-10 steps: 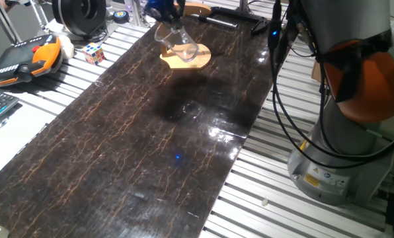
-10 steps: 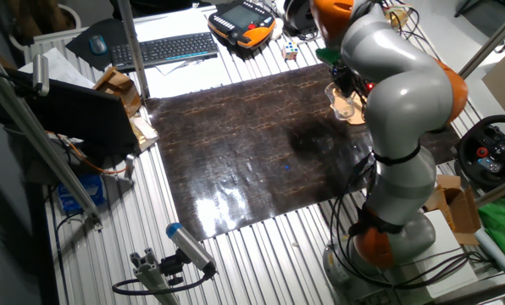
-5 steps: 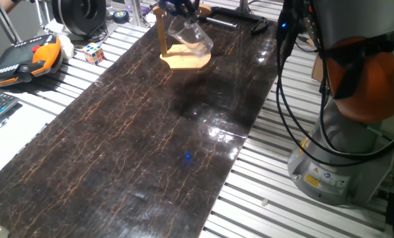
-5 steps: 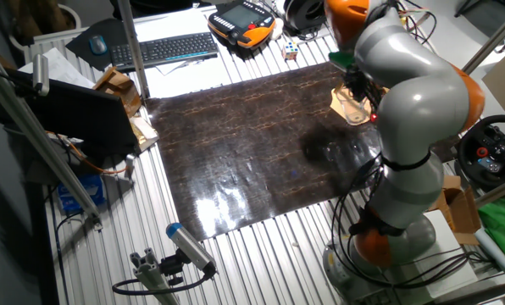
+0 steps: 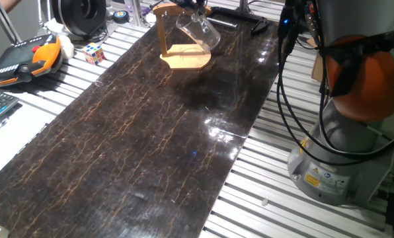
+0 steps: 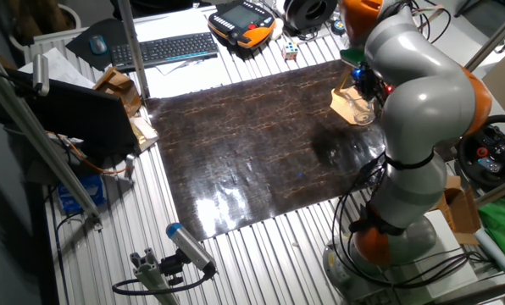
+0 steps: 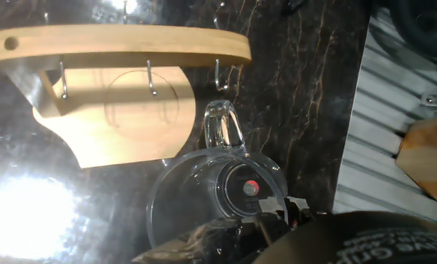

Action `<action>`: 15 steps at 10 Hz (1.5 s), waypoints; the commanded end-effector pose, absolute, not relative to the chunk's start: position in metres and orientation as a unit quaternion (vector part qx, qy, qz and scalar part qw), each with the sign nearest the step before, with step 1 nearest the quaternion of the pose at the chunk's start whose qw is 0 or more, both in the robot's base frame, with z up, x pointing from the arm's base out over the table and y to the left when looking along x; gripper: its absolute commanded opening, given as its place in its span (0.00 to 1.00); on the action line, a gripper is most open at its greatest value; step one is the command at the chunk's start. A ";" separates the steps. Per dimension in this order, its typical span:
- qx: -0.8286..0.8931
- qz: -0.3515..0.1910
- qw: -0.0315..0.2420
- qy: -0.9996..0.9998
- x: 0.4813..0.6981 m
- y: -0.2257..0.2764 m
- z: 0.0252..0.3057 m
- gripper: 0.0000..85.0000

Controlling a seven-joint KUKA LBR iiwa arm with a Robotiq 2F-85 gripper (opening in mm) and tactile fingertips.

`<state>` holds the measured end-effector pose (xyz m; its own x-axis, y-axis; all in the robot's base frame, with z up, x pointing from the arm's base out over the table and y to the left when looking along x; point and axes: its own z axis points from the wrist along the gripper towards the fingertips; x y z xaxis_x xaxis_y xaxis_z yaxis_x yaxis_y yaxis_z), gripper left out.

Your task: Put the cup on the cup rack

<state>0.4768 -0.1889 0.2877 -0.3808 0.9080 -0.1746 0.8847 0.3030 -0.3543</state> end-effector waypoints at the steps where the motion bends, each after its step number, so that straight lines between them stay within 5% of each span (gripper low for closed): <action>1: -0.549 0.197 0.037 -0.811 0.476 -0.192 0.290 0.02; 9: -0.516 0.200 0.057 -0.831 0.468 -0.220 0.310 0.02; 15: -0.507 0.201 0.060 -0.836 0.485 -0.226 0.298 0.02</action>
<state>0.4852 -0.2263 0.2977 -0.4797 0.8713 -0.1033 0.8230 0.4061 -0.3972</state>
